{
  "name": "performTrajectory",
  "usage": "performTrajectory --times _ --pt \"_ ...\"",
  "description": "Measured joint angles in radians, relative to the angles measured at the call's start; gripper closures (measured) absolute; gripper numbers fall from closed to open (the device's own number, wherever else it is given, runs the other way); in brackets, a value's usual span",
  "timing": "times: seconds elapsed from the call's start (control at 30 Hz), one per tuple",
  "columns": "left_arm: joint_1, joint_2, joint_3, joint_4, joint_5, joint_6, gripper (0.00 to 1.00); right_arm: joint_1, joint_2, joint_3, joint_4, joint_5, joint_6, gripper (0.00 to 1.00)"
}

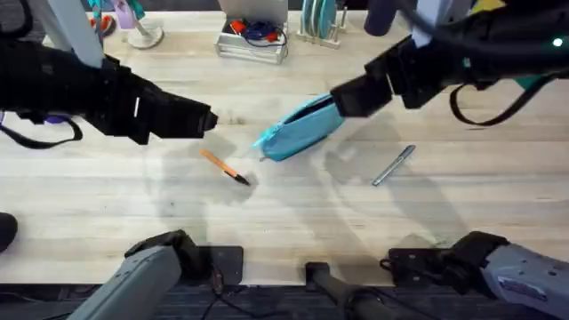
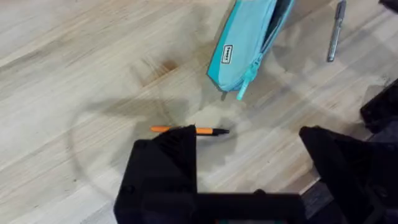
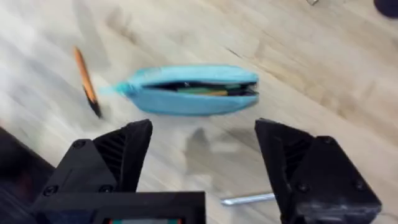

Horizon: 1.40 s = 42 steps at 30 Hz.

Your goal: Unzip the bag, pick up the pens from the table one at a time and place them inside, then zip the bag closed.

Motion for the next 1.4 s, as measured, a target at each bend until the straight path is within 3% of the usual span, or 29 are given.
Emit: performTrajectory --times 0.6,0.83,1.0,1.07,1.13,1.27,1.3,1.4 --pt "0.0 0.0 0.0 0.0 0.0 0.0 0.004 -0.001 0.054 0.0 0.087 0.006 0.699 0.005" --pt "0.0 0.0 0.0 0.0 0.0 0.0 0.005 -0.001 0.103 0.005 0.047 0.073 0.945 0.005" --pt "0.0 0.0 0.0 0.0 0.0 0.0 0.005 -0.001 0.158 0.076 -0.019 0.113 1.055 0.023" --pt "0.0 0.0 0.0 0.0 0.0 0.0 0.006 -0.001 0.19 0.117 -0.035 0.122 1.079 0.123" --pt "0.0 0.0 0.0 0.0 0.0 0.0 0.006 -0.001 0.225 0.158 -0.056 0.127 1.093 0.315" --pt "0.0 0.0 0.0 0.0 0.0 0.0 0.006 -0.001 0.297 0.22 -0.094 0.13 1.122 0.885" --pt "0.0 0.0 0.0 0.0 0.0 0.0 0.006 -0.001 0.311 0.227 -0.099 0.13 1.136 0.947" --pt "0.0 0.0 0.0 0.0 0.0 0.0 0.006 -0.001 0.333 0.229 -0.107 0.13 1.174 0.967"
